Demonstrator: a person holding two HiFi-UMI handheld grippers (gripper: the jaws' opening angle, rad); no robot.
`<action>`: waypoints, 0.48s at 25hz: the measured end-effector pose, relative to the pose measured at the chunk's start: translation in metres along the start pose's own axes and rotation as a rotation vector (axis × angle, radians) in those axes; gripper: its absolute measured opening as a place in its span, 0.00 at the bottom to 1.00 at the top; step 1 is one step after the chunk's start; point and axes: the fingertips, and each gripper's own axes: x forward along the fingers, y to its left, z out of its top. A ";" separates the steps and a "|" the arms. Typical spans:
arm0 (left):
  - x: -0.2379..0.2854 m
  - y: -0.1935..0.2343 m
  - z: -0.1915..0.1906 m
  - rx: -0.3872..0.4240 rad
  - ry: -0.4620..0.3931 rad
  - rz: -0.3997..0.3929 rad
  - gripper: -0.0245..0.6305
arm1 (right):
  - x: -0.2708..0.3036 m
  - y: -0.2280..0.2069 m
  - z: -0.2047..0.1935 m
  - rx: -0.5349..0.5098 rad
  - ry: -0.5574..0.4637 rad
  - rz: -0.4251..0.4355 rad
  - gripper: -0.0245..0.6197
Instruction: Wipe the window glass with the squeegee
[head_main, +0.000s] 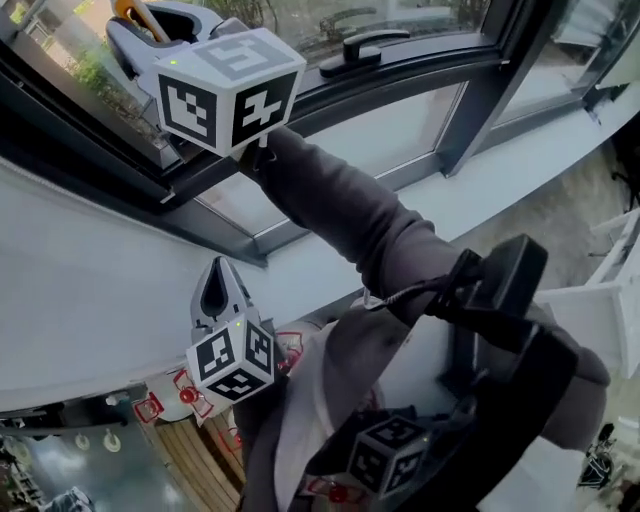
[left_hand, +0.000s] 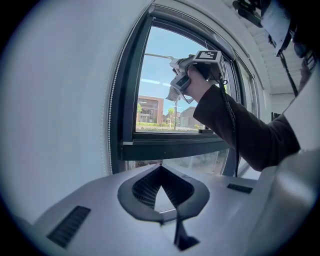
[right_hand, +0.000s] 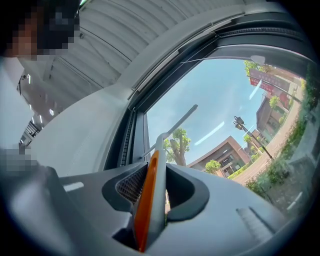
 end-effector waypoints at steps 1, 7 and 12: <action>-0.001 0.001 0.000 0.002 -0.001 0.002 0.04 | 0.000 0.000 0.000 -0.003 0.000 0.002 0.20; -0.002 0.004 -0.001 0.005 -0.002 0.011 0.04 | -0.002 0.000 0.000 -0.011 0.002 0.003 0.20; -0.002 0.003 -0.002 0.004 0.001 0.012 0.04 | -0.002 0.000 -0.002 -0.010 0.012 0.005 0.20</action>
